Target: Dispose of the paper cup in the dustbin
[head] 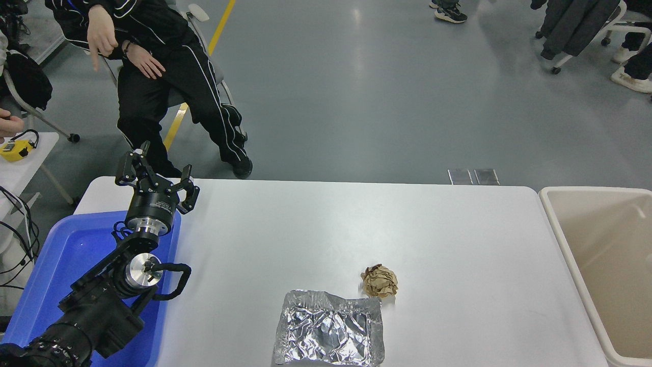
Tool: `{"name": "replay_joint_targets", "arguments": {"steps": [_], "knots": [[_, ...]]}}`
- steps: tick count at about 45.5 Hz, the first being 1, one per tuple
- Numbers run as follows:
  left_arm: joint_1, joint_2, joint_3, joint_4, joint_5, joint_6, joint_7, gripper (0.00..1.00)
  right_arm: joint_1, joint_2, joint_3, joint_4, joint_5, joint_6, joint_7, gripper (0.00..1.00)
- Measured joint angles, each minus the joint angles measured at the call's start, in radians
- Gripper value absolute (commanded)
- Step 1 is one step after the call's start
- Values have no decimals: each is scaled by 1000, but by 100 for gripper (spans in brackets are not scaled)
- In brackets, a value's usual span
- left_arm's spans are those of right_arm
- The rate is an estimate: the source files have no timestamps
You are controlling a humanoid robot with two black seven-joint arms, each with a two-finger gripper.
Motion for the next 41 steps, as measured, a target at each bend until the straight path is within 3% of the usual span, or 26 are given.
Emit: {"name": "replay_joint_targets", "arguments": {"steps": [24,26,34,36,40,41], "knots": [[0,0,0,0,0,0,0,100,-21,54,15,1,0,-12,-3,0],[0,0,0,0,0,0,0,100,-22,56,15,1,0,-16,-3,28],[0,0,0,0,0,0,0,100,-24,59,16,3,0,-41,-3,68],[0,0,0,0,0,0,0,100,-24,59,16,4,0,-47,-3,86],[0,0,0,0,0,0,0,100,-21,60,21,5,0,-53,-2,89],[0,0,0,0,0,0,0,100,-18,60,25,5,0,-55,-2,95]]}}
